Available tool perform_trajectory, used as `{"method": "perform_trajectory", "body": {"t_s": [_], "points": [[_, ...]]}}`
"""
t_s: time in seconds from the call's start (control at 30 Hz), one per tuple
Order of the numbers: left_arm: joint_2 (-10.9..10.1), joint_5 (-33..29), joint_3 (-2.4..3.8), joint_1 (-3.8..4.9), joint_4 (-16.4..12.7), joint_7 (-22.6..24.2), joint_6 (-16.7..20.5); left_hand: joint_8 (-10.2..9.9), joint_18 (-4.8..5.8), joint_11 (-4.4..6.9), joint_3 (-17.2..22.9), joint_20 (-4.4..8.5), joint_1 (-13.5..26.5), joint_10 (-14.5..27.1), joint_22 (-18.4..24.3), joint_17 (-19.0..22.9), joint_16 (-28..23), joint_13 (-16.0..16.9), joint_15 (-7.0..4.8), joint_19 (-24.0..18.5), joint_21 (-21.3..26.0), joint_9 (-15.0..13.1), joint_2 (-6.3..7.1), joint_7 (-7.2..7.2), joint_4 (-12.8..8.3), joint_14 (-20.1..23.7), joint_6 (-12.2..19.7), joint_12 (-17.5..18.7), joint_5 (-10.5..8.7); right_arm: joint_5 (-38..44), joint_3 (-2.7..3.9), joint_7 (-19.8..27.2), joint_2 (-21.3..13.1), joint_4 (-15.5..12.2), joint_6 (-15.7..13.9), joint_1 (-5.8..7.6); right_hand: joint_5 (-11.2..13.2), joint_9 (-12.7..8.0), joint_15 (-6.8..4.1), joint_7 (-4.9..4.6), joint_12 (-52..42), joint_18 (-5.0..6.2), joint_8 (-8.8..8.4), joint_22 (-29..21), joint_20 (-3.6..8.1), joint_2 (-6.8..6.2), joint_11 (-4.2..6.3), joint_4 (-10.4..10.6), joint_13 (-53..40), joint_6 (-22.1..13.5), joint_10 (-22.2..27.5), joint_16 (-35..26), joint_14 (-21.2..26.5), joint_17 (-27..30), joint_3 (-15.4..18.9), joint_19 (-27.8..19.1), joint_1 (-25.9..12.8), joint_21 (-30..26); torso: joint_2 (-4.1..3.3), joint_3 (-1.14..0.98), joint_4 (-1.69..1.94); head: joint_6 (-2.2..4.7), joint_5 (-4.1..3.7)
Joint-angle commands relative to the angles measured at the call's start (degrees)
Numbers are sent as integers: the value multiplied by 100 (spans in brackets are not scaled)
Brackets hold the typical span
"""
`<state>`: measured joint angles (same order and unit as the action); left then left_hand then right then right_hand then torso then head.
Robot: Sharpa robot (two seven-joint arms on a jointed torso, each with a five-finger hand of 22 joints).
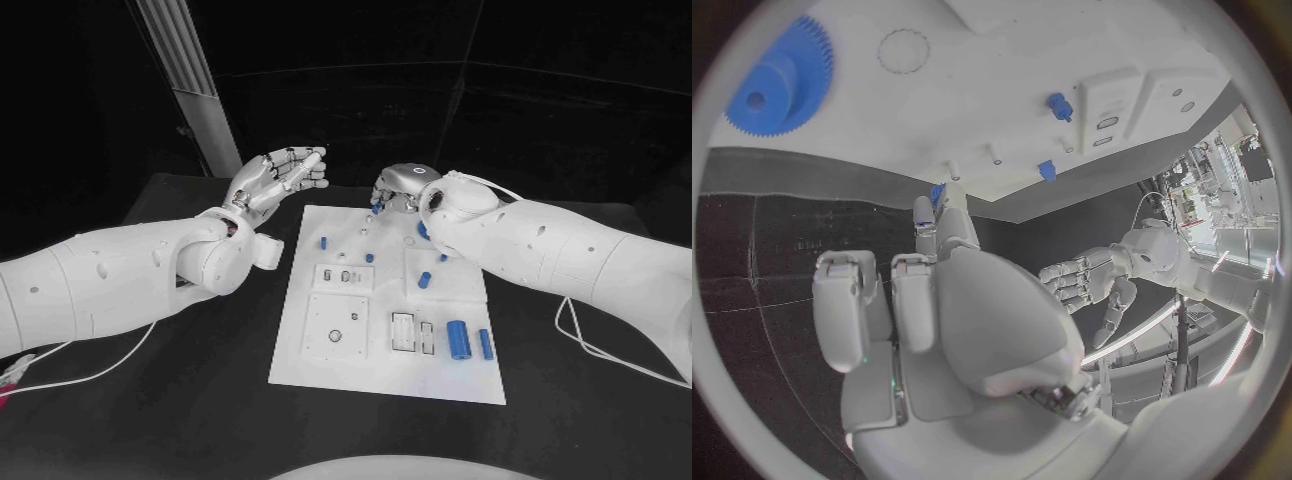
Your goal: Assemble the parts on the task board
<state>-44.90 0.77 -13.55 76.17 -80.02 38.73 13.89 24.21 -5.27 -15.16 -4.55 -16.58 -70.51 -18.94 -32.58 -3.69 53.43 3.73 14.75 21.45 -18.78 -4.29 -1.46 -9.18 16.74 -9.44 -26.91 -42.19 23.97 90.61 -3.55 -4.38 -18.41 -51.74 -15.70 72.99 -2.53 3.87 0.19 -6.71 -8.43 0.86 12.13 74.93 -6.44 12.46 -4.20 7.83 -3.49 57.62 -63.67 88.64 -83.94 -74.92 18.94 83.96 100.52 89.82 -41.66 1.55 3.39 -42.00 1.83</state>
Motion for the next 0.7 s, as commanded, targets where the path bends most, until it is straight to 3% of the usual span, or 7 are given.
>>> {"method": "perform_trajectory", "body": {"t_s": [0.03, 0.7], "points": [[7, 34, 3, 13, 1, 935, -77, 25, 5, 11, -26, -4, 14, 35, 6, 2, -27, -3, -1, -32, 28, -5, -54, -762, 3, 29, 36, -13, 9, 40, 5, 79, 13, 23, 132, 13, -16, 6, 41, -43, 13, -86, -23, 1507, -28, 358, -4, 35, 4, -3, -41, 7, -460, -595, -13, 604, 44, 18, 3, 2, -6, -13, 13], [30, 34, 3, 22, 48, 923, -94, 33, 7, 10, -28, -4, 7, 43, 8, 2, -30, -4, 1, -41, 31, -3, -65, -763, 2, 36, 50, -12, 9, 40, 5, 118, 26, 7, 148, 12, -16, 7, 42, -42, 22, -86, -28, 1507, -29, 358, -4, 36, 4, -2, -43, 7, -459, -592, -14, 604, 50, 18, -18, 11, 5, 5, 22]]}}
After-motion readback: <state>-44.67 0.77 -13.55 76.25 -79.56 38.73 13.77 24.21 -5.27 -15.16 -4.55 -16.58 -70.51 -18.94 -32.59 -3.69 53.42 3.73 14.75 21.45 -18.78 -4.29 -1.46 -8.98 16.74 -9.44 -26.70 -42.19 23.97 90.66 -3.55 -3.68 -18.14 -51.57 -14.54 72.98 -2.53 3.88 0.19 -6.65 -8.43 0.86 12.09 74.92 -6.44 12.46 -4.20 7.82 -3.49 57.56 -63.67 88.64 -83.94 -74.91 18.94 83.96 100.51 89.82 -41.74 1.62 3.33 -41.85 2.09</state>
